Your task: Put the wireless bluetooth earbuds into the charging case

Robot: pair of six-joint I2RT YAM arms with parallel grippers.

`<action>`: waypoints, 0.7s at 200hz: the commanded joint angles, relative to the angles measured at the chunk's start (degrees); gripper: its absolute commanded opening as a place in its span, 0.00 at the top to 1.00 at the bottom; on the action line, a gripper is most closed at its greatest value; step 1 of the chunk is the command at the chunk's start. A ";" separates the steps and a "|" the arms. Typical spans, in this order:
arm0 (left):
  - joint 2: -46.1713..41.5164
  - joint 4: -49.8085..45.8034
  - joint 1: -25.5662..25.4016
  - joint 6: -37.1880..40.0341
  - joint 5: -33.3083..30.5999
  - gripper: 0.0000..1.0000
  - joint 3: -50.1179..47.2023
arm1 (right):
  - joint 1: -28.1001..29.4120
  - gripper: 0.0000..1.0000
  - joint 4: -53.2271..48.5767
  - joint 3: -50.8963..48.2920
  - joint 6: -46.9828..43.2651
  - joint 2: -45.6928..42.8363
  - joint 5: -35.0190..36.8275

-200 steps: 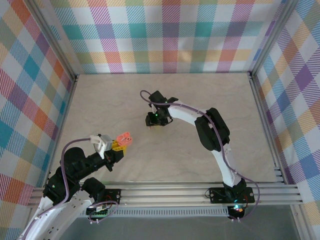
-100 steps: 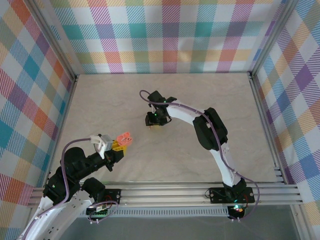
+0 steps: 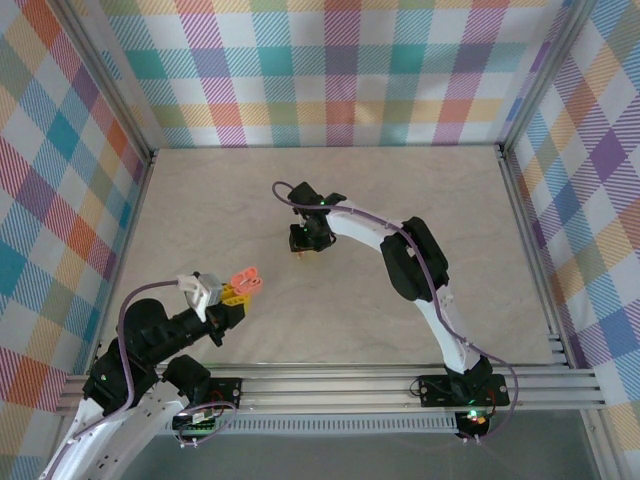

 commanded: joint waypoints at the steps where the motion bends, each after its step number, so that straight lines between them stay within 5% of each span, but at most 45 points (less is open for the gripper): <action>1: -1.19 -0.84 0.63 0.57 -0.98 0.88 1.45 | 1.27 0.69 -2.15 0.38 -0.38 2.02 0.29; 140: -0.12 1.18 0.63 -0.97 -0.71 0.88 0.76 | 1.32 0.77 1.52 -5.15 -6.90 -11.50 3.47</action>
